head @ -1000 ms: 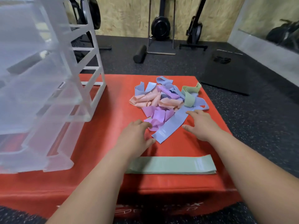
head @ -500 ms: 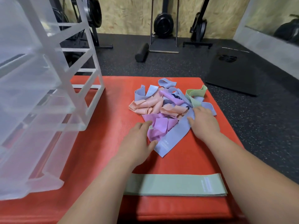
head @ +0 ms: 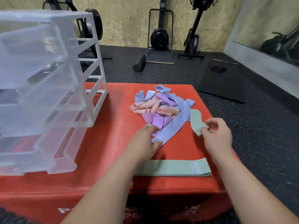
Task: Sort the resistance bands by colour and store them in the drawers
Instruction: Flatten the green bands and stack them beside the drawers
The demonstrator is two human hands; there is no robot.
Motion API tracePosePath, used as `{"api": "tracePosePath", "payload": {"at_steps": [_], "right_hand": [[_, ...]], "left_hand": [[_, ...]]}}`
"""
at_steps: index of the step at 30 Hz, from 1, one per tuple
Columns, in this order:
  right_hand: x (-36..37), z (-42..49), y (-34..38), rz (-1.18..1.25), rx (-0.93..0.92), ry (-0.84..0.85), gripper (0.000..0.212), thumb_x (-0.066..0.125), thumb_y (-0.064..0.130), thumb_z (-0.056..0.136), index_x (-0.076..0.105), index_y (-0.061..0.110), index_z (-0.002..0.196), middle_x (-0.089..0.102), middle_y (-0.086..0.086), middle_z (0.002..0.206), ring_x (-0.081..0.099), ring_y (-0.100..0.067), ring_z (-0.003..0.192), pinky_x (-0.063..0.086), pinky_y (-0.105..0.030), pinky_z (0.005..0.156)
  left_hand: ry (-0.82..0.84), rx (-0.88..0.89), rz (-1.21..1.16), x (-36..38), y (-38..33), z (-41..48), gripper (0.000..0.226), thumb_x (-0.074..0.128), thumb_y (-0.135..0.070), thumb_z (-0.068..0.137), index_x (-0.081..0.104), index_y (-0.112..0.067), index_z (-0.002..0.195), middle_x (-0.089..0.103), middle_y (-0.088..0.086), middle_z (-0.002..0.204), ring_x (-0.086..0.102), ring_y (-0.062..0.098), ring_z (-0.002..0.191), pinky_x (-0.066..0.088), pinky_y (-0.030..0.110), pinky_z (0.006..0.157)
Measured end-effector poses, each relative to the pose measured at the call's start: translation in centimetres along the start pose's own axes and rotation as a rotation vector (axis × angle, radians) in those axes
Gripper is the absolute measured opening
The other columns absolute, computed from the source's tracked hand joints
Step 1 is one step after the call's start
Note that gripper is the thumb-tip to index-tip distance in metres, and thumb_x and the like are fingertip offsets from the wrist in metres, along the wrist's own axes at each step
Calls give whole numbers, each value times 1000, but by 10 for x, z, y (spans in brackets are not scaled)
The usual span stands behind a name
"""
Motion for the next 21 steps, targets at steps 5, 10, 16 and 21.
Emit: {"api": "tracePosePath", "payload": {"at_steps": [5,10,16,21], "right_hand": [[-12,-27,-18,83,300,-4,34,70,3,82,67,16,114,73,-7,94,71,-24,74,59,-38,72],[-32,-23,-15,-233,227,101,29,76,7,77,72,24,101,72,1,89,64,-17,81,42,-28,77],[-29,-13,-15,-151,232,218,39,71,-2,73,79,22,103,73,6,76,67,-13,65,57,-32,71],[-33,-3,16,-168,-146,164,37,71,4,79,76,31,105,69,20,85,63,2,73,47,-21,75]], "left_hand": [[96,21,43,3,-12,-20,48,69,-44,98,60,-28,142,61,-8,140,61,15,123,50,37,103],[157,45,85,3,-17,-25,50,70,-46,96,60,-28,142,65,-6,137,61,16,124,49,36,104],[176,37,100,13,-13,-14,49,69,-47,96,60,-31,141,64,-8,138,62,14,123,51,38,103],[100,71,20,24,-20,2,46,67,-44,99,56,-35,143,60,-15,137,60,9,120,53,37,100]]}}
Point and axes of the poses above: each hand's wrist, its own z-axis towards the middle knuckle, its own x-axis out of the palm, y = z × x, the point moved 1 cm from there along z, towards the middle knuckle
